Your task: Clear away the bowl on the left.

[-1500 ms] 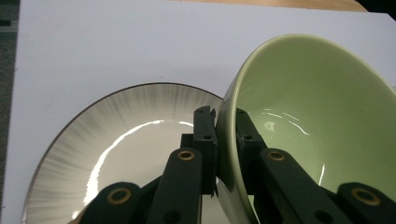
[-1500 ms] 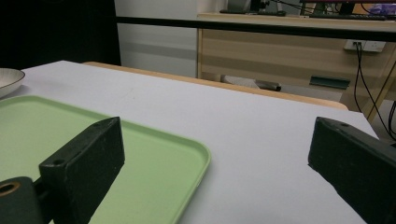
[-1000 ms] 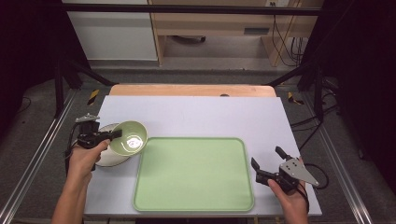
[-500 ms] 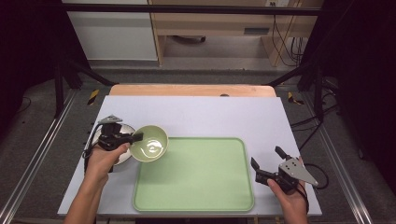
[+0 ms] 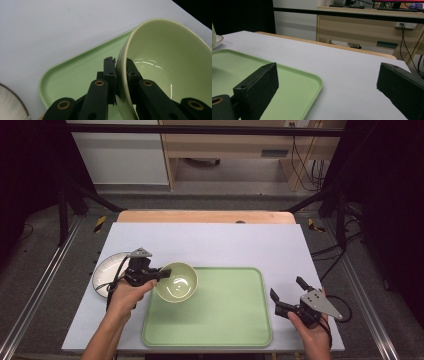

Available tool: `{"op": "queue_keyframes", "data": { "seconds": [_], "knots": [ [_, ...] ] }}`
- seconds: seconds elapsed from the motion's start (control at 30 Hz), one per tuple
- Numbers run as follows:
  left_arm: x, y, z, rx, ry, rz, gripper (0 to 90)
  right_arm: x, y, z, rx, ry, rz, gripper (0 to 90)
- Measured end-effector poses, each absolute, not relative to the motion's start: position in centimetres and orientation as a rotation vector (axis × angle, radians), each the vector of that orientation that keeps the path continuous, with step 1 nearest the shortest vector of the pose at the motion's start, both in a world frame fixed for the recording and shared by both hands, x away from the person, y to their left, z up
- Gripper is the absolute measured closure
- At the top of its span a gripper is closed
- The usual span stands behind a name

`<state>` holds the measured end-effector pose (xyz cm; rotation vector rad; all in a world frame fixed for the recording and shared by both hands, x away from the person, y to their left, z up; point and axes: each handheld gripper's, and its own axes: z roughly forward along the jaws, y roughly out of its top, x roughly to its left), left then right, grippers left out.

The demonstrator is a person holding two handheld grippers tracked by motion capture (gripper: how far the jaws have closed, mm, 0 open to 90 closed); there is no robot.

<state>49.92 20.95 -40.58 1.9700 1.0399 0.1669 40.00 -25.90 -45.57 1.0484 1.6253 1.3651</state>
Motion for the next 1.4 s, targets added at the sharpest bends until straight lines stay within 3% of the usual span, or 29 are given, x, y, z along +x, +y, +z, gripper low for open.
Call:
{"op": "queue_keyframes", "data": {
  "seconds": [1.4],
  "knots": [
    [47.6,12.3,-42.3,2.021,0.893,0.044,82.7,40.0,-25.6,-45.7,1.045,1.639,1.353,4.4]
  ]
}}
